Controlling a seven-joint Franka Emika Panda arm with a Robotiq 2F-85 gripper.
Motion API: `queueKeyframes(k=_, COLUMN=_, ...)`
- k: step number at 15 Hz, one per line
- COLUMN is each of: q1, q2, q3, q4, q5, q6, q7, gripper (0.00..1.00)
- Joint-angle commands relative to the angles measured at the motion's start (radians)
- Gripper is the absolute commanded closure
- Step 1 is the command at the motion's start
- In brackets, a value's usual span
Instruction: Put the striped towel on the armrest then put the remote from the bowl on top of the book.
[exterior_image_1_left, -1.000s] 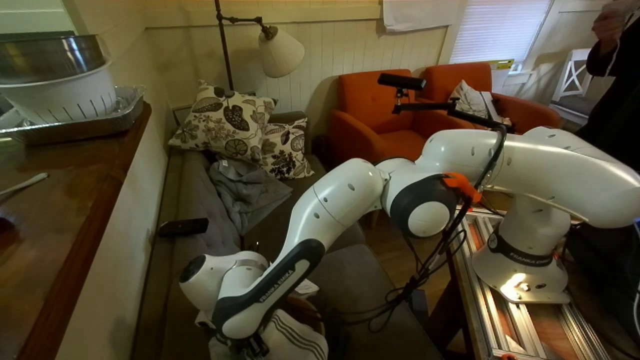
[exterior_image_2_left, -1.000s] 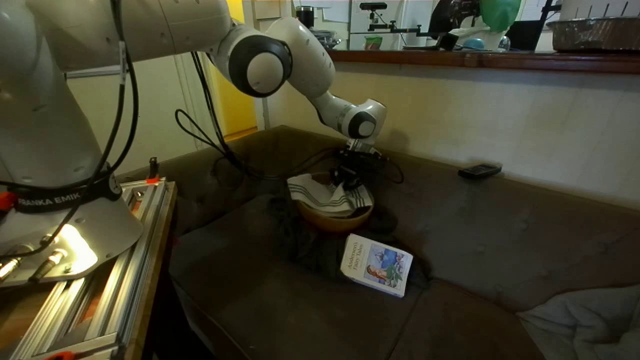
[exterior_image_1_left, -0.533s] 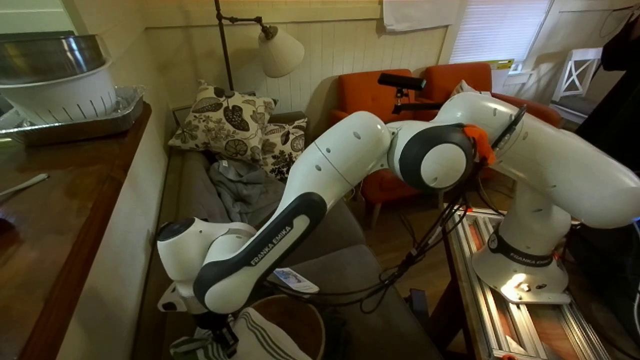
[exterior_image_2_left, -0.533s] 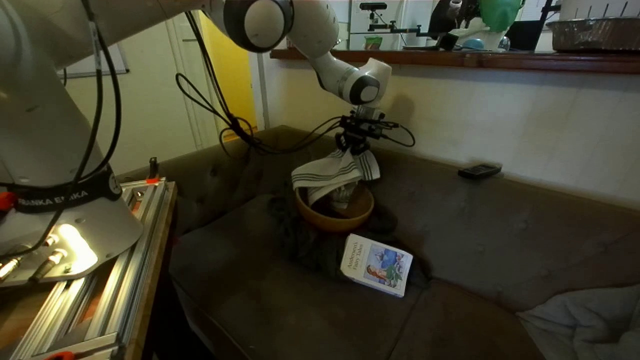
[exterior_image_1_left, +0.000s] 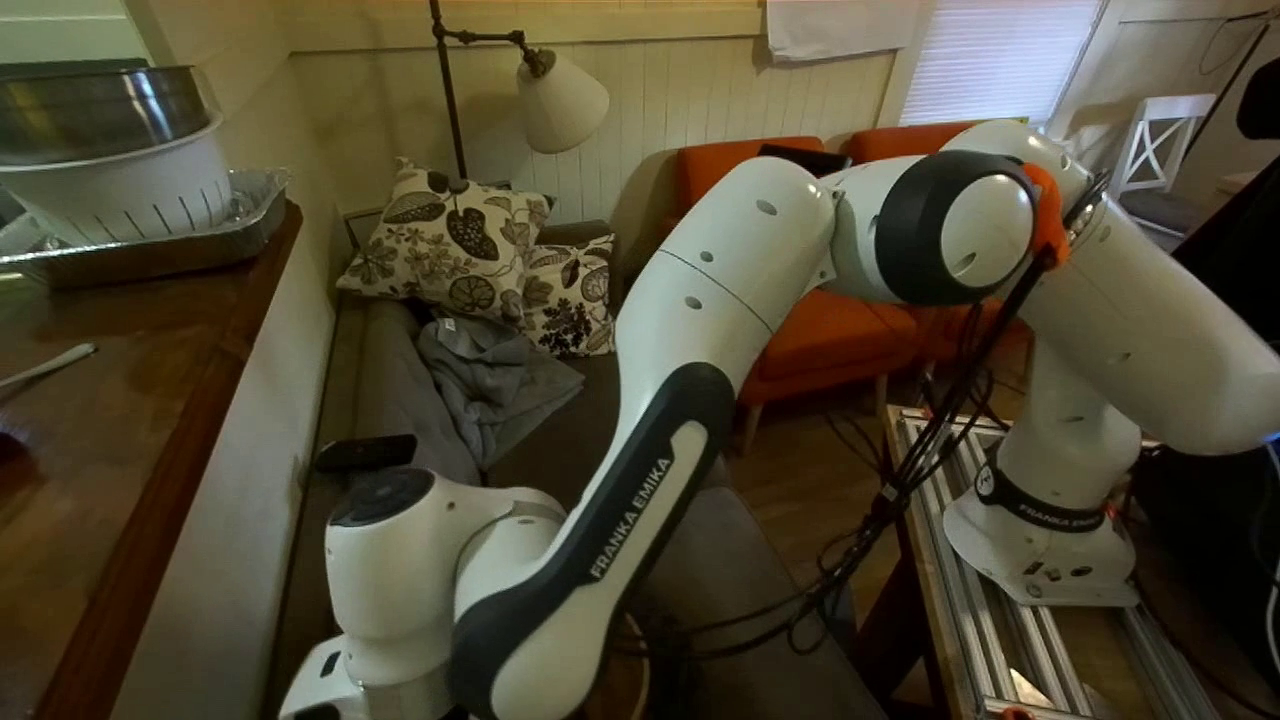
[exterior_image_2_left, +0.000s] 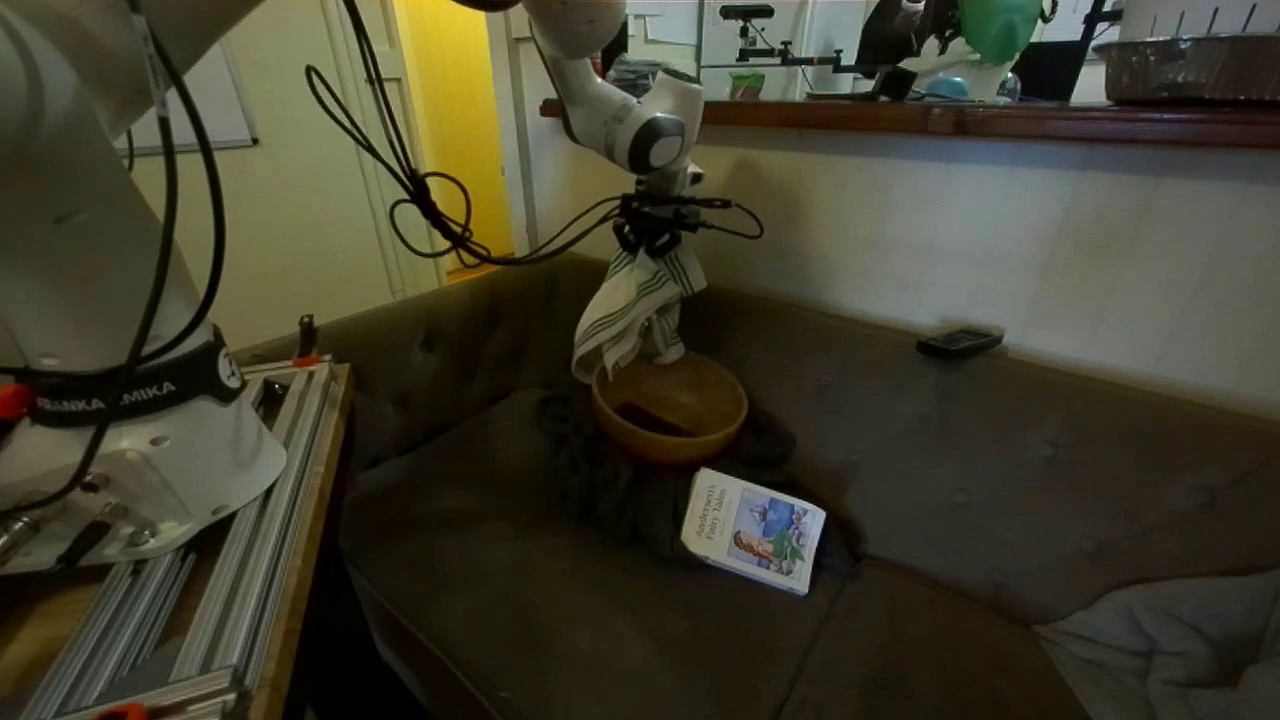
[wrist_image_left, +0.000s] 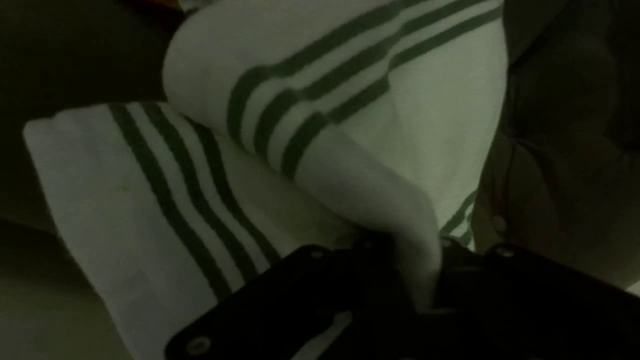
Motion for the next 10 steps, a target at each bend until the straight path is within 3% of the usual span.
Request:
queueKeyframes(k=1, q1=-0.023, q2=-0.125, q3=0.049, q4=-0.227, q5=0.048, q6=0.212, q7=-0.041, gripper=0.96)
queueKeyframes(k=4, q1=-0.007, q2=-0.166, q3=0.082, q4=-0.305, q5=0.016, q6=0.323, q7=-0.05, gripper=0.96)
queueKeyframes(k=6, q1=0.075, q2=-0.155, q3=-0.003, q4=-0.247, q5=-0.009, q6=0.223, q7=0.035, gripper=0.96)
queueKeyframes(k=7, q1=0.041, q2=-0.122, q3=0.043, q4=-0.235, q5=0.015, q6=0.265, q7=-0.014, gripper=0.85)
queueKeyframes(k=10, q1=0.076, q2=-0.125, q3=0.005, q4=-0.231, q5=0.01, q6=0.245, q7=0.006, gripper=0.85)
